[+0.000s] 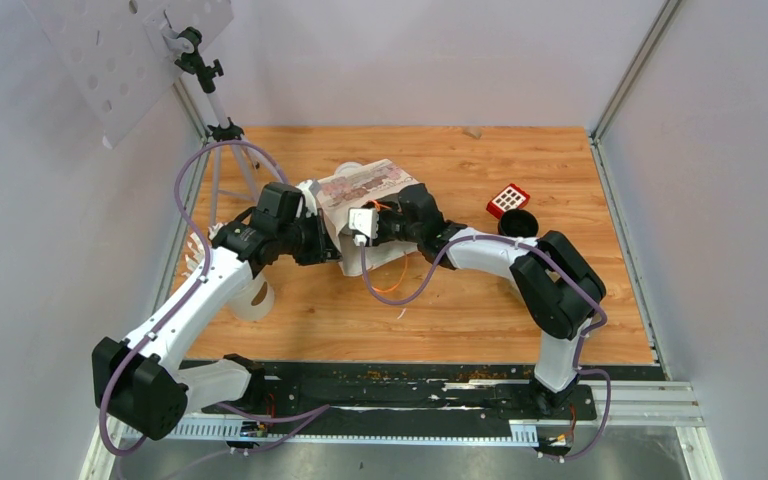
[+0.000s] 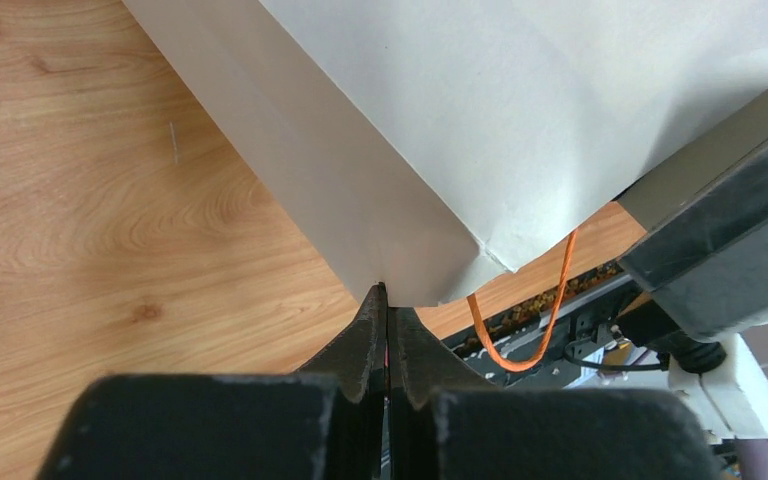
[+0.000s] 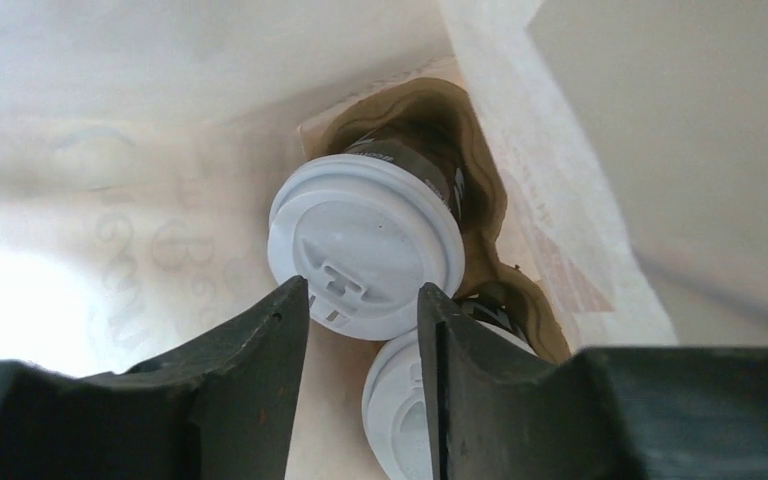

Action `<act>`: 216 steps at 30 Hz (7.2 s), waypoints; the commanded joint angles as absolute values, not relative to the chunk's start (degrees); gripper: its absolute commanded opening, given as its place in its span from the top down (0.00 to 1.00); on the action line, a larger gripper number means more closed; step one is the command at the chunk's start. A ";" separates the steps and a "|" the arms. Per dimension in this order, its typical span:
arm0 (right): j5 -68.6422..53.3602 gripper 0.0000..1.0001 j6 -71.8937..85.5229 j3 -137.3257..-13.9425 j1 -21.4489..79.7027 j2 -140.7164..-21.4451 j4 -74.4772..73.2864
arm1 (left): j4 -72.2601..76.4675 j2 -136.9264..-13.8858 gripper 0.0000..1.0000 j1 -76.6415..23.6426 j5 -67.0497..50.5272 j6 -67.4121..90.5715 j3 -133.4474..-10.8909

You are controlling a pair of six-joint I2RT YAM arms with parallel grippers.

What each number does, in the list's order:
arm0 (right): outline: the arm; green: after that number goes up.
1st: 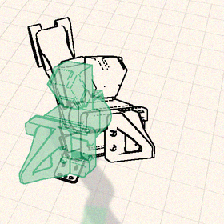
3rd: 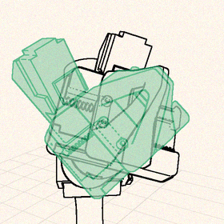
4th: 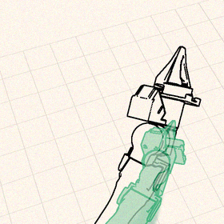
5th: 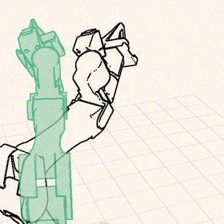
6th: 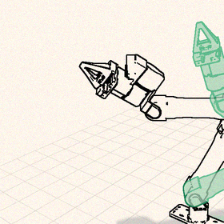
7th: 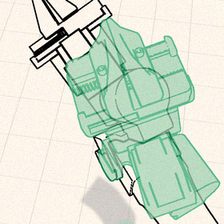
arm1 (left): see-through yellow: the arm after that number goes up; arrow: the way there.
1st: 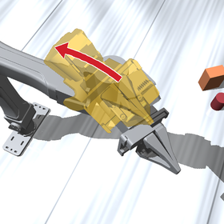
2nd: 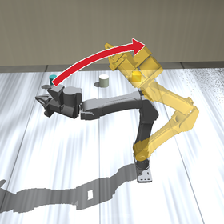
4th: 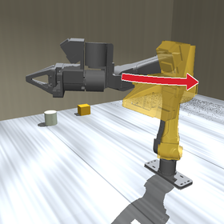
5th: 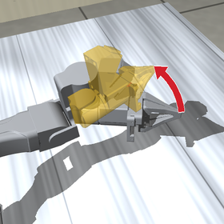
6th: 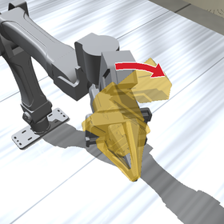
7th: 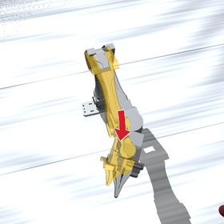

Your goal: Pack the takeout coffee

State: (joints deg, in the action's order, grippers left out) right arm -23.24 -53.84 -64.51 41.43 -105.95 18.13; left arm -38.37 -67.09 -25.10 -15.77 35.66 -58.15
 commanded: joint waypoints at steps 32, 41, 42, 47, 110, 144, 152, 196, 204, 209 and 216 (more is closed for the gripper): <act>-21.48 0.77 -38.69 -71.19 42.73 -115.31 36.03 | -38.49 -65.85 1.00 -25.31 -18.11 35.46 -59.16; -16.75 0.80 -38.89 -72.87 44.25 -116.90 36.23 | -38.46 -65.60 1.00 -25.31 -18.28 35.53 -58.87; -16.19 0.80 -38.93 -72.98 44.29 -117.10 36.21 | -38.49 -65.58 1.00 -25.31 -18.33 35.52 -58.84; -15.56 0.80 -38.36 -73.41 44.52 -117.63 36.54 | -38.47 -65.48 1.00 -25.31 -18.46 35.62 -58.49; -9.58 0.84 -33.22 -72.60 45.26 -115.59 37.09 | -35.22 -67.08 0.50 -25.23 -9.69 37.35 -62.39; -8.01 0.85 -32.58 -73.46 45.25 -117.88 37.88 | -32.16 -66.75 1.00 -25.23 -11.21 37.15 -60.18; -7.36 0.84 -32.61 -74.01 45.16 -118.71 37.44 | -32.37 -66.66 1.00 -25.28 -11.33 37.33 -60.43; -8.99 0.65 -31.76 -70.91 44.02 -113.70 34.91 | -33.48 -69.27 1.00 -25.22 -8.70 36.99 -62.44; -9.65 0.64 -31.85 -70.00 43.99 -109.97 31.63 | -33.93 -68.77 1.00 -25.24 -9.12 37.90 -62.61; -10.65 0.64 -31.98 -70.14 43.99 -107.36 27.28 | -34.75 -68.58 1.00 -25.22 -9.76 38.23 -63.50; -12.61 0.65 -31.16 -70.68 43.43 -102.92 19.31 | -36.18 -68.33 1.00 -25.22 -10.97 38.79 -64.81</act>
State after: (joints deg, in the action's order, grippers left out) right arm -10.33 -32.86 -70.11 44.03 -107.74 23.73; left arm -35.31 -70.06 -25.15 -9.85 37.67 -62.13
